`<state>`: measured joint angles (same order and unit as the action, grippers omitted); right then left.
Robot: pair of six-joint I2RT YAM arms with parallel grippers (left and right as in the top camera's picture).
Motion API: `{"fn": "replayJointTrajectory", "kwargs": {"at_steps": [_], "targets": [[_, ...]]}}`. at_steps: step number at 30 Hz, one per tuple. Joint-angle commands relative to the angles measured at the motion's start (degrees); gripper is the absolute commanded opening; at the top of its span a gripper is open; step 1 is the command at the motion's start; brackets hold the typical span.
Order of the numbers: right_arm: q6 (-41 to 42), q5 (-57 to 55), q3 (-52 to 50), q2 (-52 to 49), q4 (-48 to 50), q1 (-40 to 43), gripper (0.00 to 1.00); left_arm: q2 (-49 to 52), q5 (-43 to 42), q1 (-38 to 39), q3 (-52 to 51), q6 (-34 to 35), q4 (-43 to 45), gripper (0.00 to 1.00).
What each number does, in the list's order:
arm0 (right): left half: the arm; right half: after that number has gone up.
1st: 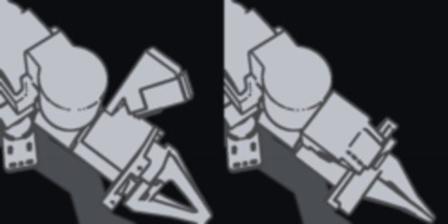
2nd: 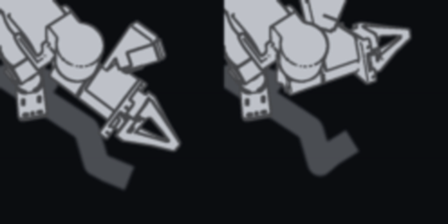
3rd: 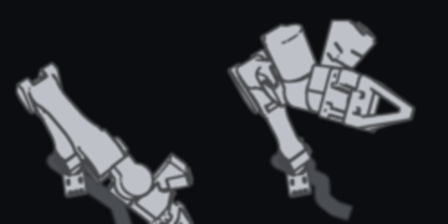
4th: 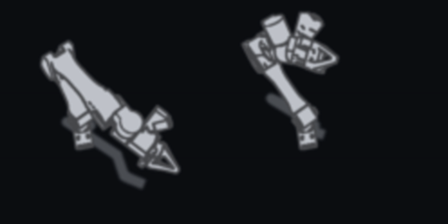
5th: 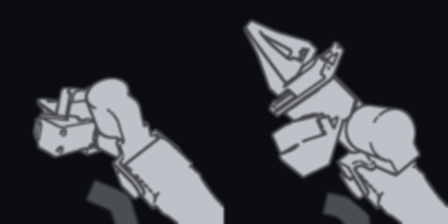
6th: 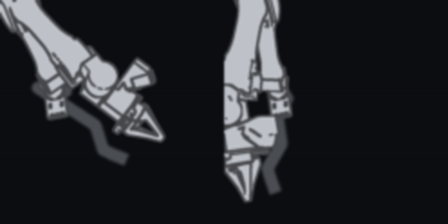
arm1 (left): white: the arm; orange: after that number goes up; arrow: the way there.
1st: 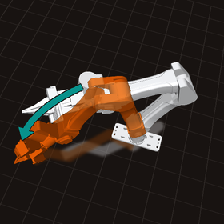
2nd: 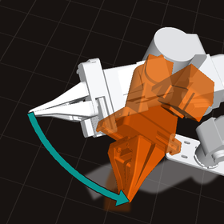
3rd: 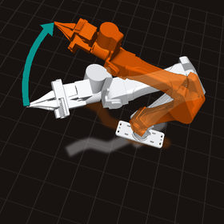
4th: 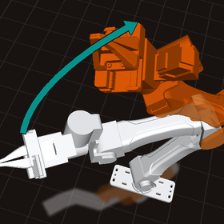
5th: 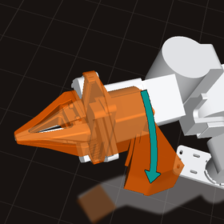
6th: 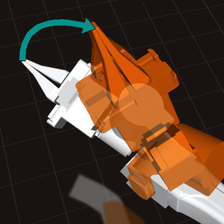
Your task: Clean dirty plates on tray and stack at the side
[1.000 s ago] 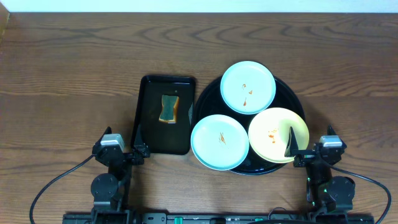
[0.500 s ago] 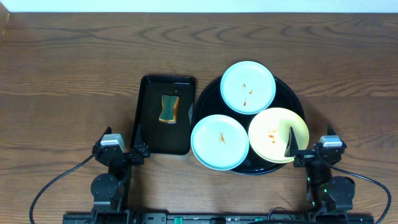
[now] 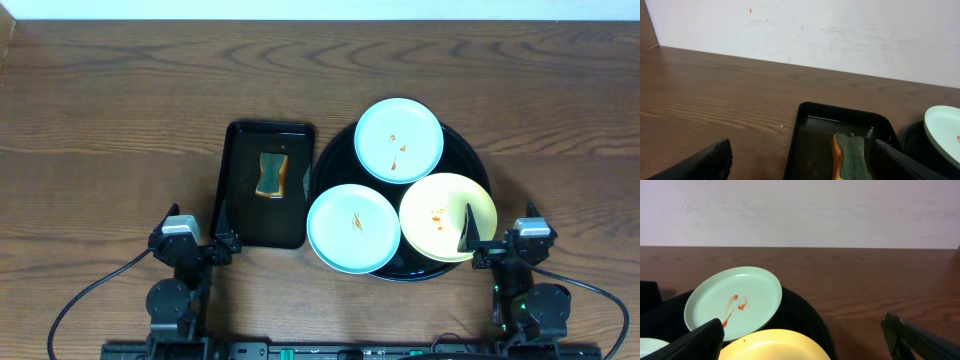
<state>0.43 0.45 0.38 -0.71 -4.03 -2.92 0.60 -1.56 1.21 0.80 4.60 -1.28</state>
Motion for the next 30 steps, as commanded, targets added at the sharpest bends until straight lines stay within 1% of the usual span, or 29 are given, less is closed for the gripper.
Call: {"fn": "replayJointTrajectory", "kwargs": {"at_steps": [1,18,22,26,28,30], "targets": [[0.15,0.02,-0.07,0.09,-0.24,-0.15,0.99,-0.33,0.57,-0.28,-0.57,-0.48,-2.78,0.88],[0.15,-0.2,-0.07,0.09,-0.22,-0.15,0.99,-0.33,0.57,-0.28,-0.57,-0.48,-2.75,0.88],[1.49,1.16,-0.07,0.07,0.28,-0.15,0.99,-0.31,1.6,-0.28,-0.57,-0.46,-2.78,0.88],[4.31,0.42,-0.04,0.07,-0.11,-0.15,0.99,-0.31,0.74,-0.28,-0.42,2.27,-2.8,0.88],[4.26,0.33,0.09,0.07,-0.55,-0.15,0.99,-0.28,0.76,-0.28,0.13,4.17,-3.04,0.89],[4.57,-0.35,0.76,-0.07,-1.6,-0.15,0.99,0.07,0.76,-0.28,0.9,4.28,-3.02,0.89]]}}
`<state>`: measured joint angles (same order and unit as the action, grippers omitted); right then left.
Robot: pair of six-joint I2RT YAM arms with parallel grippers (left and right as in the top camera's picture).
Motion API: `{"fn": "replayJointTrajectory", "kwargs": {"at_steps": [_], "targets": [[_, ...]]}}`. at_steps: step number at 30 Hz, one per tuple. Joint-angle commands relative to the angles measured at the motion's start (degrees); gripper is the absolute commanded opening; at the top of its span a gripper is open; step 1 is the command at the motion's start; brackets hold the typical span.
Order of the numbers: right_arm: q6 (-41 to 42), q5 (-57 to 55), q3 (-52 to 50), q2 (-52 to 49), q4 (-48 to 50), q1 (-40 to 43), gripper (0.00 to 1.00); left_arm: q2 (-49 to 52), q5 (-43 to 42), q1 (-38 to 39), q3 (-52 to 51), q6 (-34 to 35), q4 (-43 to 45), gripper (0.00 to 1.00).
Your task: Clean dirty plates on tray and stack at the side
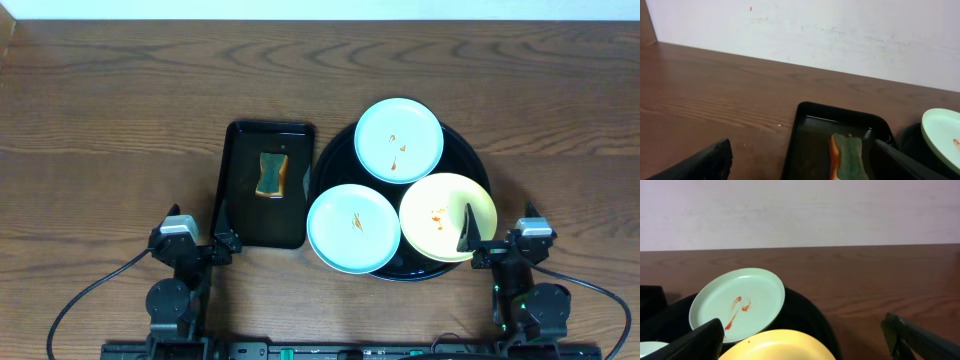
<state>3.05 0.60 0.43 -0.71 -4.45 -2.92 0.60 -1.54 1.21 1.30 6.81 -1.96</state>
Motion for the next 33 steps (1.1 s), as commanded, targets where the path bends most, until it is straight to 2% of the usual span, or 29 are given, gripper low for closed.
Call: {"fn": "replayJointTrajectory", "kwargs": {"at_steps": [1,6,14,23,27,33], "targets": [[2.29,-1.09,1.44,-0.28,-1.97,-0.15,0.99,0.46,0.74,-0.28,0.87,2.08,-2.34,0.88],[2.75,-2.12,6.01,-3.37,-6.97,-0.13,0.99,5.44,0.76,-0.28,4.55,3.17,-4.31,0.88],[9.2,-2.01,17.92,-17.97,-15.65,-0.13,0.99,23.39,0.72,-0.28,18.78,3.17,-10.99,0.88],[10.16,0.09,35.98,-42.14,-29.64,-0.13,0.99,48.24,-0.98,-0.28,43.39,3.02,-26.62,0.89],[5.77,0.09,44.59,-51.87,-37.9,-0.13,0.99,57.2,-4.55,-0.28,53.18,2.93,-36.72,0.88],[5.92,4.79,50.66,-59.89,-41.42,-0.13,0.99,62.55,-4.68,-0.28,56.81,2.93,-45.07,0.88]]}}
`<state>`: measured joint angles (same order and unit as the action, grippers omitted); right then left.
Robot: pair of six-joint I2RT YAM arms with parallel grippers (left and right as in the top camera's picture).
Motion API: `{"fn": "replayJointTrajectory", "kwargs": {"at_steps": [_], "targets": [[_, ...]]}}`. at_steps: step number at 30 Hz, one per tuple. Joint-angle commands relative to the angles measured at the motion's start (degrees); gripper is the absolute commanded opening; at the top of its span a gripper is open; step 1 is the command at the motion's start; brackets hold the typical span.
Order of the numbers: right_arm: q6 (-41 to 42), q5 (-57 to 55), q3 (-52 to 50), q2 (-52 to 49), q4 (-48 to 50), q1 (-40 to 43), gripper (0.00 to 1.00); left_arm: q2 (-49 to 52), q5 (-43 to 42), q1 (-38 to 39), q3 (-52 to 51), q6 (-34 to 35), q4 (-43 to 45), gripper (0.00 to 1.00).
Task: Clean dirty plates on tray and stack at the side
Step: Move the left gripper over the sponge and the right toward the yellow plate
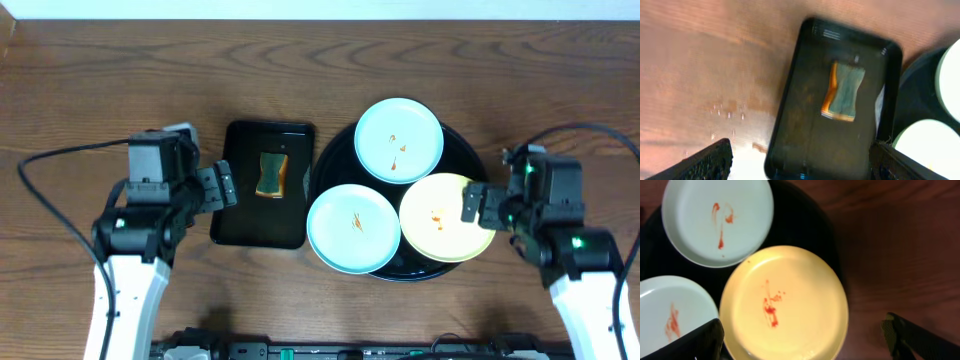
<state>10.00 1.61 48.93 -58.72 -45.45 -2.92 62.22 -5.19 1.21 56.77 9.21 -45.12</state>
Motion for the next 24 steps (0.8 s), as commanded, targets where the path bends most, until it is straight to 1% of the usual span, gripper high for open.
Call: {"fn": "replayJointTrajectory", "kwargs": {"at_steps": [1,4,7,11,13,15,18,20,24], "targets": [[-1.03,5.31,2.14,-2.32,-0.55,-0.13,0.99,1.11,-1.05,-0.28,1.33,0.55,-2.4,0.88],[-1.07,7.98,2.12,-3.15,-0.04,-0.13,0.99,1.11,-1.33,-0.28,1.33,0.74,-2.34,0.88],[-1.07,8.09,2.12,-3.17,0.59,-0.13,0.99,1.14,-1.77,-0.28,1.31,0.98,1.42,0.89],[-1.05,8.13,2.12,-3.17,1.07,-0.13,0.99,1.55,-6.75,-0.2,1.31,1.01,11.76,0.88],[-1.05,8.13,2.12,-3.17,1.05,-0.13,0.99,2.71,-7.28,0.37,1.31,0.98,16.76,0.88],[-1.05,8.13,2.12,-3.17,1.05,-0.13,0.99,4.87,-7.26,1.53,1.31,0.96,21.05,0.87],[-1.05,8.11,2.12,-3.17,1.07,-0.13,0.99,9.35,-7.26,3.82,1.31,0.92,24.57,0.84],[-1.05,8.11,2.12,-3.17,1.07,-0.13,0.99,12.92,-7.23,5.4,1.31,0.92,25.88,0.82],[-1.05,8.11,2.12,-3.17,1.03,-0.13,0.99,20.61,-7.23,7.89,1.31,0.94,26.84,0.73]]}}
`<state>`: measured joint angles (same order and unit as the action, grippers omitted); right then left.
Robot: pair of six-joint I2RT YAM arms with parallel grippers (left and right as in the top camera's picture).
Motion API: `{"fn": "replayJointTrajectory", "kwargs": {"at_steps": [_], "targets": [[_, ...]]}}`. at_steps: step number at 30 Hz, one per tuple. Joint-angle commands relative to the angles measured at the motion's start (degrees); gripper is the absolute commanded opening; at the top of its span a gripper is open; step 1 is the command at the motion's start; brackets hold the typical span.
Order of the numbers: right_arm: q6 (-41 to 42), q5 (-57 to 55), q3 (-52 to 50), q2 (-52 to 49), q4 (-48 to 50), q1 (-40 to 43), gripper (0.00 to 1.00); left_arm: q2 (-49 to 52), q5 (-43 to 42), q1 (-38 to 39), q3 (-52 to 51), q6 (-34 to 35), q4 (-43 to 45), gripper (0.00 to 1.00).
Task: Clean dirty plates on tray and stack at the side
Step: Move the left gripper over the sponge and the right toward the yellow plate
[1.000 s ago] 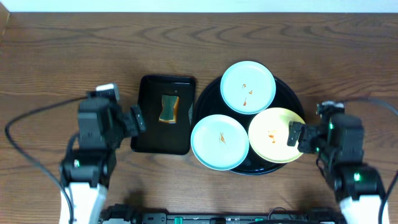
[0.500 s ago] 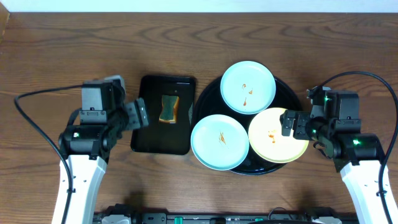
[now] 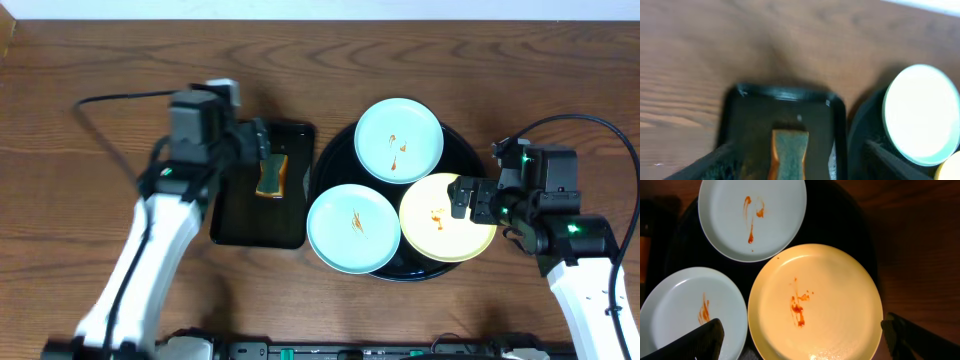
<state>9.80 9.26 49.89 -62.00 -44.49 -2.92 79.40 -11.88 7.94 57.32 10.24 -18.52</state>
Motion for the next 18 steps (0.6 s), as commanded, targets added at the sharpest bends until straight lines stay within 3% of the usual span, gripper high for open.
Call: {"fn": "replayJointTrajectory", "kwargs": {"at_steps": [1,9,18], "targets": [[-0.85,0.46,1.16,0.11,0.04,-0.13,0.99,5.42,-0.55,1.68,0.76,-0.07,0.24,0.72],[-0.85,0.46,1.16,0.11,0.07,-0.13,0.99,16.22,-0.52,4.04,0.76,-0.07,-0.04,0.58],[-0.85,0.46,1.16,0.11,0.09,-0.13,0.99,20.06,2.89,4.39,0.52,-0.07,-1.95,0.55]]}}
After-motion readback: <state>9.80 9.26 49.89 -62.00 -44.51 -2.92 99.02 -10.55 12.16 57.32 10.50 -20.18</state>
